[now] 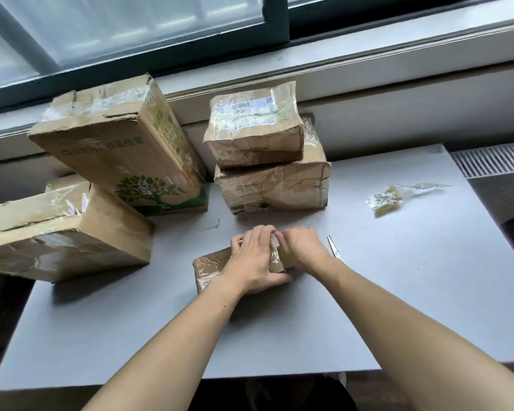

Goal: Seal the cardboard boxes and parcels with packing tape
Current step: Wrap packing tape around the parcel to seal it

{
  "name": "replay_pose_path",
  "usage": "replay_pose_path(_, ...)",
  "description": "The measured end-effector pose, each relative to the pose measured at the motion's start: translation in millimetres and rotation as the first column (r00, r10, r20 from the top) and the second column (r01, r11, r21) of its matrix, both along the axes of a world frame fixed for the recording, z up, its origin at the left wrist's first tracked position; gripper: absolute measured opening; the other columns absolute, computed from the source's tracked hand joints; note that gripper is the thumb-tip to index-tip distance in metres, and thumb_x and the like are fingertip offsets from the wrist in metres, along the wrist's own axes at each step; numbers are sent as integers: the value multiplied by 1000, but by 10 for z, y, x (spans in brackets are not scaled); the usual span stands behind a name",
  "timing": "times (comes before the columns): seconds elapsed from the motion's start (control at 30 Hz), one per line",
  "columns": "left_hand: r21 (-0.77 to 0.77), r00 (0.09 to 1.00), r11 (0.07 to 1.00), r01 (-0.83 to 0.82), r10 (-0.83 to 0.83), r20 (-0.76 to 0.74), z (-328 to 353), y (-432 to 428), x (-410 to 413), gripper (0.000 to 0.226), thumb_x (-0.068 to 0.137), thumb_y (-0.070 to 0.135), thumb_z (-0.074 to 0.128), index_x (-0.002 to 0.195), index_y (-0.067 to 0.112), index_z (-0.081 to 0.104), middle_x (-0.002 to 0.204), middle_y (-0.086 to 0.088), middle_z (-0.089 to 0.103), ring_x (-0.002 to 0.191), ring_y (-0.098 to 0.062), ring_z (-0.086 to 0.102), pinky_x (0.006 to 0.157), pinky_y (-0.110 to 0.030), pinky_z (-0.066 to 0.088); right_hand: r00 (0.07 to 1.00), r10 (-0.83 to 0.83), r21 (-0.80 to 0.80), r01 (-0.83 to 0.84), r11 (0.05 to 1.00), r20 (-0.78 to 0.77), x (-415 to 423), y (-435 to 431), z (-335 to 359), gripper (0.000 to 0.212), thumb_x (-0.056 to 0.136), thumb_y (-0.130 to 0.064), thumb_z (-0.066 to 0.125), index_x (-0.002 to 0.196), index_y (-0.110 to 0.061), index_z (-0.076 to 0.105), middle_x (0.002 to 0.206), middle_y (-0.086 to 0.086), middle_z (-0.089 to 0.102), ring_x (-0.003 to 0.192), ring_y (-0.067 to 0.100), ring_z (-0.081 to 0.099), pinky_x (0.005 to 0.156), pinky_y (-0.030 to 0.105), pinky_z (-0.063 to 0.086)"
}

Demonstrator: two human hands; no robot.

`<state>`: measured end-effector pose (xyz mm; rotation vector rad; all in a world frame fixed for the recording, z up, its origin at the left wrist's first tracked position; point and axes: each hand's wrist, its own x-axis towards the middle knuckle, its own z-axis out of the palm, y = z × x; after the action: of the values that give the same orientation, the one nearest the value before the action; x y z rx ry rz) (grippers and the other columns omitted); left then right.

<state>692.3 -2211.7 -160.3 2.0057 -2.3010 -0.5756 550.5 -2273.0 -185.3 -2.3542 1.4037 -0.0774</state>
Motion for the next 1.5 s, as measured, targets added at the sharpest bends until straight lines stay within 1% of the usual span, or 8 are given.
replay_pose_path(0.13, -19, 999, 1000, -21, 22, 38, 170, -97, -104, 102, 69, 60, 73, 151, 23, 25, 139, 5, 39, 129, -20, 35, 99, -39, 25, 953, -212, 143, 184, 972, 216, -193, -52, 112, 46, 104, -39, 42, 65, -17, 49, 73, 7, 66, 81, 34, 60, 72, 38, 36)
replay_pose_path(0.23, -6, 997, 1000, -5, 5, -77, 422, -179, 22, 104, 68, 56, 80, 151, 19, 30, 140, 2, 39, 130, -20, 38, 108, -37, 32, 829, -382, 315, 265, 912, 409, -383, -135, 357, 61, 96, -52, 56, 53, -16, 33, 48, -3, 33, 53, 19, 36, 55, 33, 27)
replay_pose_path(0.47, 167, 952, 981, -102, 144, -268, 948, -143, 277, 110, 74, 32, 85, 157, 18, 14, 136, 6, 24, 126, -13, 40, 110, -24, 34, 598, -394, 495, -6, 869, 698, -401, -294, 1246, 55, 93, -49, 65, 54, -17, 41, 52, -7, 28, 47, 8, 23, 43, 21, 17)
replay_pose_path(0.57, 198, 918, 969, -151, 212, -336, 925, -42, 355, 104, 75, 23, 82, 156, 21, 16, 132, 10, 21, 121, -15, 44, 105, -25, 40, 574, -363, 512, -117, 851, 734, -207, -294, 1351, 48, 87, -54, 69, 72, -9, 61, 62, 3, 43, 53, 12, 39, 47, 20, 31)
replay_pose_path(0.9, 121, 963, 977, -174, 195, -184, 672, 58, 764, 105, 56, 53, 83, 142, 29, 28, 128, 5, 36, 122, -20, 42, 103, -44, 39, 591, -384, 485, -13, 875, 709, 589, -5, 1230, 53, 88, -48, 72, 58, -16, 43, 58, 3, 33, 51, 11, 31, 46, 22, 25)
replay_pose_path(1.13, 1, 981, 986, -166, 166, -103, 530, -11, 756, 93, 64, 62, 82, 134, 22, 37, 105, 6, 29, 116, -23, 37, 89, -35, 28, 380, -640, 693, -2, 721, 668, 576, 102, 1103, 40, 85, -48, 73, 72, -12, 68, 67, 4, 59, 59, 14, 56, 56, 22, 45)
replay_pose_path(1.33, 38, 987, 987, -157, 158, -38, 533, -77, 748, 96, 68, 64, 78, 140, 20, 31, 118, 0, 38, 118, -23, 35, 92, -37, 30, 650, -392, 414, 129, 901, 651, 668, -6, 1321, 58, 91, -45, 68, 48, -19, 39, 51, 0, 32, 45, 12, 28, 45, 26, 23)
replay_pose_path(1.5, 78, 991, 988, -135, 133, 28, 565, -87, 740, 94, 72, 65, 74, 142, 21, 29, 130, -1, 35, 124, -23, 32, 99, -39, 30, 861, -228, 121, 194, 974, 455, 331, -151, 1465, 60, 93, -42, 60, 46, -14, 36, 40, -6, 32, 41, 14, 30, 47, 31, 31)
